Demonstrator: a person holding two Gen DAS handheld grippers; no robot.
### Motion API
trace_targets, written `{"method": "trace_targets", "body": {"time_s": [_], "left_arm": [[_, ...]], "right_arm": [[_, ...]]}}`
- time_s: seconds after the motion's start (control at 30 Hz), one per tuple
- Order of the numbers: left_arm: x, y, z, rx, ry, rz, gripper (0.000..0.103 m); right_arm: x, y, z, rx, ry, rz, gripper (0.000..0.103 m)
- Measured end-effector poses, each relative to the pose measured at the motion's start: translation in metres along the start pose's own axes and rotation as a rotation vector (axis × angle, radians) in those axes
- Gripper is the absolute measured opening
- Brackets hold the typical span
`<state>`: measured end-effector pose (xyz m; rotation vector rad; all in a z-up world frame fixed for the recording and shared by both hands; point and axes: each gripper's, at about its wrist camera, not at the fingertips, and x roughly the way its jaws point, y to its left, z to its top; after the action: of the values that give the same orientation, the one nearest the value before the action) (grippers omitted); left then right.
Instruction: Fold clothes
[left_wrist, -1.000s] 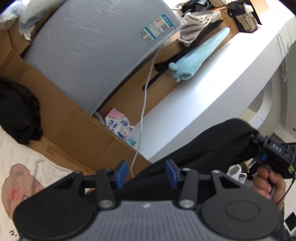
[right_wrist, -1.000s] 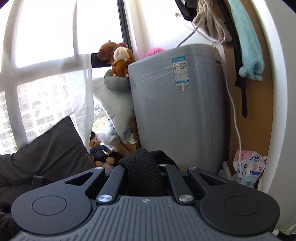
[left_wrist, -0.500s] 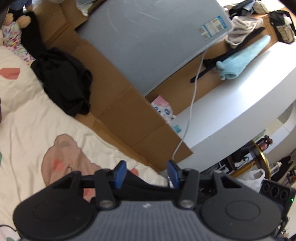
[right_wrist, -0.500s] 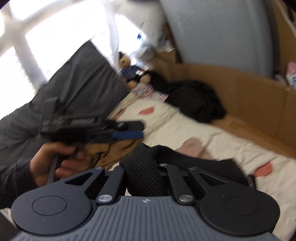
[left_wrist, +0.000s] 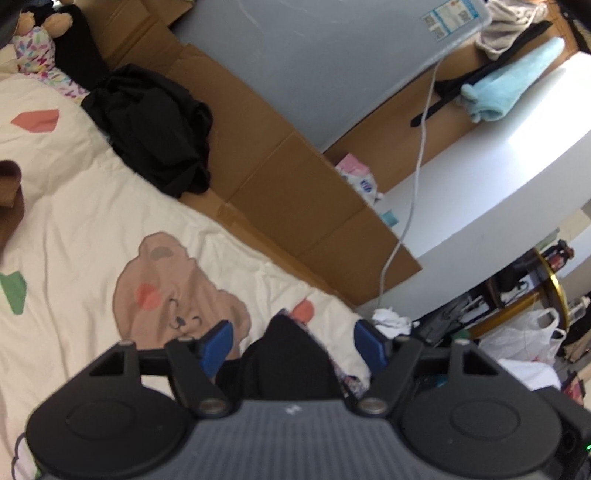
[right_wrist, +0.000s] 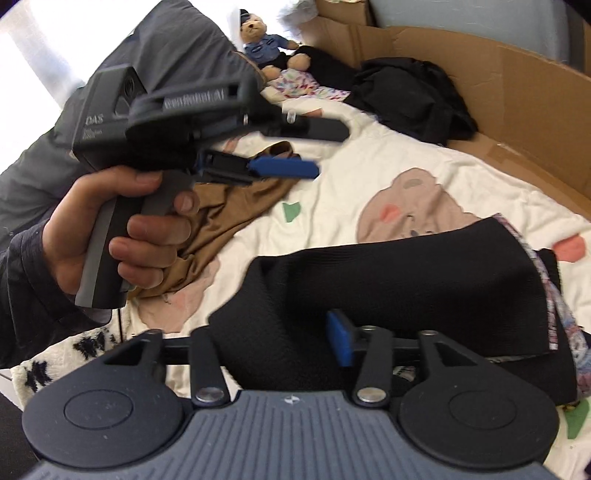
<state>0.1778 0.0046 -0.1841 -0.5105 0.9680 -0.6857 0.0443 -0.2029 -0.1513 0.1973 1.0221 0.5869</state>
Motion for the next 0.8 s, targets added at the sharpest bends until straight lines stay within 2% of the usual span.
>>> {"method": "trace_targets", "body": {"time_s": [0.07,0.1,0.2,0.23,0.3,0.43,0.63,0.8], "left_arm": [[0.011,0.003,-0.005,0.012,0.049,0.034,0.076],[0.016,0.005,-0.008,0.017,0.066,0.042,0.077],[0.038,0.008,-0.021,0.035,0.183,0.074,0.078],[0.047,0.009,-0.028,0.051,0.235,0.096,0.078],[0.052,0.010,-0.036,0.075,0.246,0.148,0.076],[0.055,0.018,-0.039,0.039,0.257,0.138,0.076],[0.066,0.012,-0.036,0.082,0.261,0.177,0.077],[0.080,-0.002,-0.033,0.166,0.272,0.191,0.077]], "right_arm": [[-0.007,-0.004,-0.002,0.010,0.005,0.006,0.066],[-0.010,-0.005,-0.003,0.014,0.010,0.012,0.074],[-0.015,-0.006,-0.007,0.020,0.011,0.050,0.092],[-0.015,-0.006,-0.008,0.017,0.009,0.058,0.092],[-0.014,-0.005,-0.010,-0.002,0.009,0.067,0.092],[-0.012,-0.012,-0.013,0.011,0.012,0.050,0.092],[-0.027,-0.044,-0.027,0.026,0.034,-0.070,0.092],[-0.043,-0.075,-0.039,0.018,0.039,-0.158,0.092]]}}
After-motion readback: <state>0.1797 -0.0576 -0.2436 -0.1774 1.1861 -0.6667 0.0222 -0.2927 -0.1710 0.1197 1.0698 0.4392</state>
